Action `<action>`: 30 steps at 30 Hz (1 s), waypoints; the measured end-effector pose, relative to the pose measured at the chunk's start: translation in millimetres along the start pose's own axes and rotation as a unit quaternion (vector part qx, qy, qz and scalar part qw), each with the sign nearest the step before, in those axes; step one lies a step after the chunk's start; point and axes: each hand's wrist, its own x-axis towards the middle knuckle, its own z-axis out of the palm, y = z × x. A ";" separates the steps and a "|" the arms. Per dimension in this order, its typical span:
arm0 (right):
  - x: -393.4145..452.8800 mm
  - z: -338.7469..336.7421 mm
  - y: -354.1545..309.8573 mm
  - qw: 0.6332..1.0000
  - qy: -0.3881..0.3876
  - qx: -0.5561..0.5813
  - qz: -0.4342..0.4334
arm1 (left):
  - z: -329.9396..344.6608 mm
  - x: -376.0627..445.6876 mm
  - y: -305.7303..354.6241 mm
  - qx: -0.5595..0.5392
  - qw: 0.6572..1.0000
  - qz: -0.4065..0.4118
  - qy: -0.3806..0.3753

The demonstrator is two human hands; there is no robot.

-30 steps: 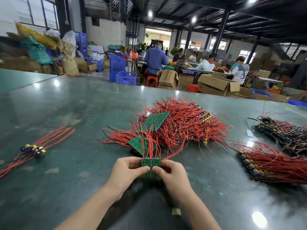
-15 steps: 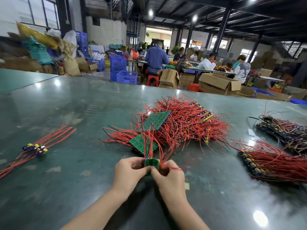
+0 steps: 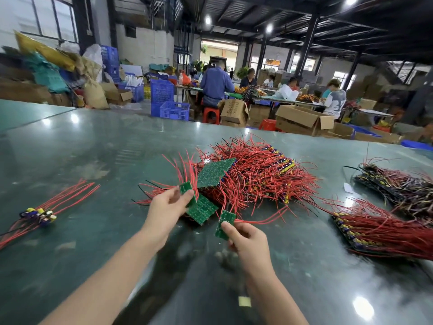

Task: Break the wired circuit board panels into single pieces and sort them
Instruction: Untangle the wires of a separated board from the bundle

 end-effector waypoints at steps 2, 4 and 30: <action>0.0 -0.2 -1.6 1.000 -0.009 0.024 -0.010 | 3.3 4.8 10.0 0.266 0.962 0.027 0.059; 1.9 -2.2 -4.0 0.998 -0.006 0.062 -0.028 | 8.7 -5.6 14.6 0.278 0.949 0.125 0.083; -1.7 6.8 -6.7 0.972 -0.144 0.163 0.087 | 13.4 -52.0 -32.2 -0.196 0.976 -0.018 -0.092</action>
